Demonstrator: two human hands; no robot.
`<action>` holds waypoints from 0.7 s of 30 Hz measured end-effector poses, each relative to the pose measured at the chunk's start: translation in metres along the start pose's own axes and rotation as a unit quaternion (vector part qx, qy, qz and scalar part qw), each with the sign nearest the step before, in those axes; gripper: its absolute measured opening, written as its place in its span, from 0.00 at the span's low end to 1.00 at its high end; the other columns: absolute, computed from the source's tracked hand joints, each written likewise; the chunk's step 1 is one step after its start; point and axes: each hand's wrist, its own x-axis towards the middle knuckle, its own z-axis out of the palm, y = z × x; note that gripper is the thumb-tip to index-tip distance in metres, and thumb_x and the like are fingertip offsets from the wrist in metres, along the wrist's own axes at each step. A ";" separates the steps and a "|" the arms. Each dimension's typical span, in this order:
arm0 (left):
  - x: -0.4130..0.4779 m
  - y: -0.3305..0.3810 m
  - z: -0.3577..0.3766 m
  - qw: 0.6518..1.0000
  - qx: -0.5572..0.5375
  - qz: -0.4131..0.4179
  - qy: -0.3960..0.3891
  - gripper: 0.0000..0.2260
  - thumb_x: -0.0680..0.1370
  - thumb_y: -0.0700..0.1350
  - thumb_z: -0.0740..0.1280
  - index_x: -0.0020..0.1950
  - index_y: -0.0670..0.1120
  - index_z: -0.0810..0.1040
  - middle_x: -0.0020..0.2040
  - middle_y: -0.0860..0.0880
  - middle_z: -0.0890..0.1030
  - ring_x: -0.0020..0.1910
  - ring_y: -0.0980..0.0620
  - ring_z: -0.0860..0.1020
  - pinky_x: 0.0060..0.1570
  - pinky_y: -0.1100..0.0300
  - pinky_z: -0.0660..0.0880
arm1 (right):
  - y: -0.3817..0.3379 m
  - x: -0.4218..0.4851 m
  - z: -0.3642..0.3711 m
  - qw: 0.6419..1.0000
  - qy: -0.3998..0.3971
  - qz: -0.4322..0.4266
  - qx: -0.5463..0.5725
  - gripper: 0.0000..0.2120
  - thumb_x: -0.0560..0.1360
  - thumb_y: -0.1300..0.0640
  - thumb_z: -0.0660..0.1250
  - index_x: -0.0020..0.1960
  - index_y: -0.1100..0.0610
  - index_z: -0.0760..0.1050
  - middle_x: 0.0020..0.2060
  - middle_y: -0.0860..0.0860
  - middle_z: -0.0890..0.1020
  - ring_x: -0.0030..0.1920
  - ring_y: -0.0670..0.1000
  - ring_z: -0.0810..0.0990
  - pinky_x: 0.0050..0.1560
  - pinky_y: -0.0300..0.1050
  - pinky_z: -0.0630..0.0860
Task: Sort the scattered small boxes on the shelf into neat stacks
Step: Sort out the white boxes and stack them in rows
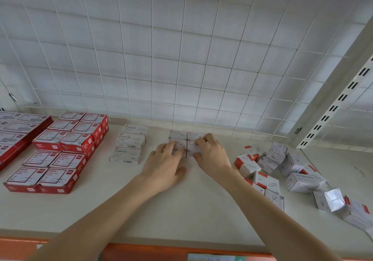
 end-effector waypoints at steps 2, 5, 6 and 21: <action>0.000 0.000 0.001 1.000 0.005 -0.001 0.005 0.25 0.79 0.55 0.56 0.73 0.49 0.57 0.73 0.46 0.56 0.72 0.46 0.55 0.65 0.53 0.61 | -0.001 -0.002 -0.001 1.000 -0.004 0.001 -0.009 0.15 0.76 0.57 0.61 0.61 0.60 0.69 0.59 0.56 0.68 0.57 0.58 0.70 0.49 0.48 0.73; 0.001 0.001 0.002 1.000 0.019 -0.003 0.019 0.24 0.79 0.56 0.55 0.73 0.49 0.58 0.72 0.46 0.58 0.72 0.46 0.54 0.65 0.53 0.60 | -0.002 -0.006 -0.004 0.999 -0.014 -0.004 -0.033 0.18 0.76 0.55 0.61 0.64 0.58 0.68 0.61 0.55 0.68 0.59 0.57 0.68 0.52 0.48 0.71; 0.001 0.002 0.001 0.999 0.025 -0.003 0.024 0.24 0.79 0.57 0.55 0.72 0.49 0.59 0.72 0.46 0.59 0.72 0.46 0.54 0.65 0.53 0.61 | -0.002 -0.008 -0.004 0.999 -0.014 -0.008 -0.041 0.18 0.76 0.54 0.61 0.65 0.58 0.68 0.62 0.54 0.68 0.60 0.56 0.67 0.54 0.48 0.69; -0.001 0.067 0.003 0.992 -0.003 0.125 0.033 0.22 0.79 0.55 0.56 0.69 0.47 0.67 0.71 0.46 0.64 0.71 0.47 0.58 0.63 0.56 0.62 | 0.054 -0.082 -0.036 0.995 0.063 0.076 0.002 0.18 0.72 0.55 0.66 0.60 0.57 0.75 0.58 0.55 0.74 0.60 0.60 0.70 0.60 0.50 0.67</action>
